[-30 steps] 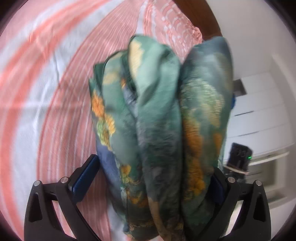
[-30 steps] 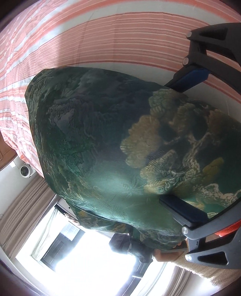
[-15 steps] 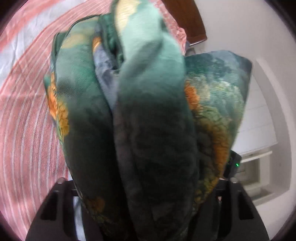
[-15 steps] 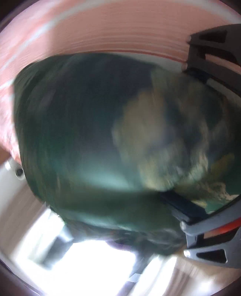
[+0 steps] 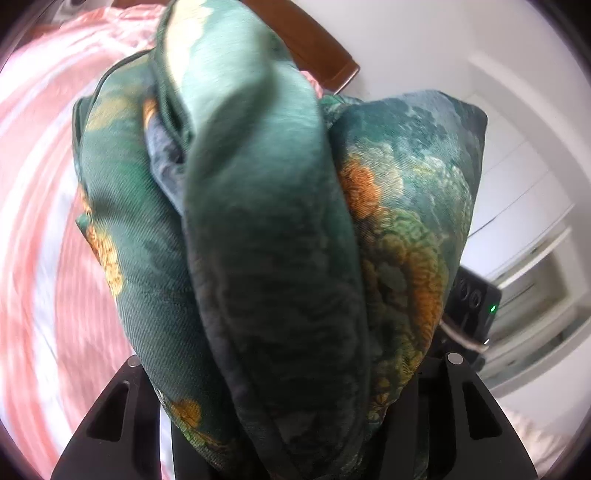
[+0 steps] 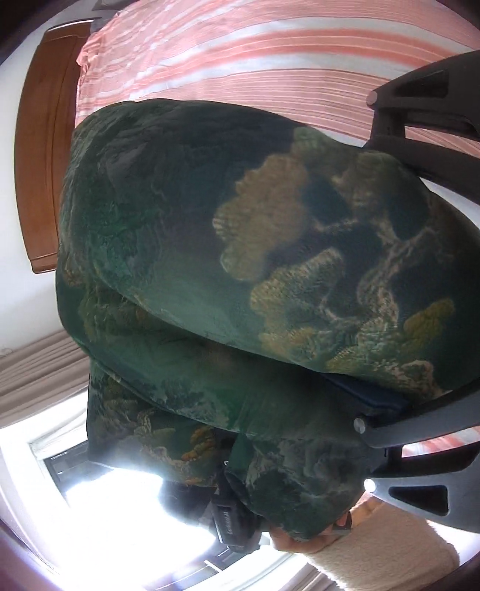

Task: Fold large clothes

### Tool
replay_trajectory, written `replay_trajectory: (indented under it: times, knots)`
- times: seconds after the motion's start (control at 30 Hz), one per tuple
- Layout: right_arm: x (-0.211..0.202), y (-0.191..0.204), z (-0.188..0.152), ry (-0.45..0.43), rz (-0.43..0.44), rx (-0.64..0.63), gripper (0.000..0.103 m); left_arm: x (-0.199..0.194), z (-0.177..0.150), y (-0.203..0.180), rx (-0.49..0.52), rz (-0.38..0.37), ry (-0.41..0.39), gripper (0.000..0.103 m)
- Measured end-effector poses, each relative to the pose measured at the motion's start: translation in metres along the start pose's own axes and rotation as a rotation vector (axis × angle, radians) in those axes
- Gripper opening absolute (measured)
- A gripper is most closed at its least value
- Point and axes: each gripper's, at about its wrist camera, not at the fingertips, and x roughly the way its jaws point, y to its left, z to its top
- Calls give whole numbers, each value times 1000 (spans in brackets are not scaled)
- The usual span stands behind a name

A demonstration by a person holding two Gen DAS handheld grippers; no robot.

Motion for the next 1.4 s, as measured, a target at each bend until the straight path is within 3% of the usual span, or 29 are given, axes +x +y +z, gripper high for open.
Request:
replay_trajectory:
  times: [0.07, 0.13, 0.17, 0.23, 0.3, 0.37, 0.47, 0.57, 0.7, 0.73, 0.8, 0.87, 0.93, 0.97, 1.1, 1.27, 1.4]
  knots:
    - [11, -23, 14, 7, 17, 38, 79, 20, 14, 9, 5, 46, 23, 56]
    - [31, -49, 23, 47, 16, 104, 87, 42, 21, 32, -50, 119, 62, 77]
    - [39, -63, 22, 70, -1, 144, 101, 53, 20, 49, -105, 162, 88, 79]
    - [50, -88, 18, 101, -82, 214, 103, 61, 12, 72, -174, 233, 114, 80]
    - [39, -104, 10, 55, -163, 221, 103, 50, 2, 82, -188, 210, 69, 82]
    - [21, -114, 2, 7, -176, 236, 103, 31, -4, 87, -196, 171, 22, 85]
    - [-15, -116, -12, -61, -236, 203, 103, -12, -4, 71, -91, 238, -89, 89]
    - [-49, -88, -12, -145, -285, 126, 103, -59, -3, 40, 16, 355, -215, 96]
    - [-100, -28, -11, -314, -370, 29, 103, -103, -33, -39, 234, 652, -425, 100]
    - [-114, -8, -15, -369, -388, 7, 103, -117, -26, -39, 287, 712, -471, 102]
    - [-141, 19, -15, -468, -391, -17, 103, -134, -47, -71, 401, 815, -568, 103]
    - [-150, 33, -13, -484, -362, -8, 103, -144, -67, -100, 471, 909, -635, 103]
    - [-149, 43, -15, -414, -335, -17, 103, -145, -82, -120, 448, 1019, -640, 103]
    - [-153, 49, -22, -409, -331, -17, 103, -142, -85, -124, 429, 1038, -616, 103]
    - [-167, 83, -50, -430, -352, -7, 103, -129, -134, -143, 357, 999, -528, 103]
    - [-169, 118, -91, -316, -423, -25, 103, -117, -175, -167, 290, 996, -464, 103]
    - [-172, 143, -117, -262, -433, -47, 103, -122, -203, -192, 289, 984, -436, 103]
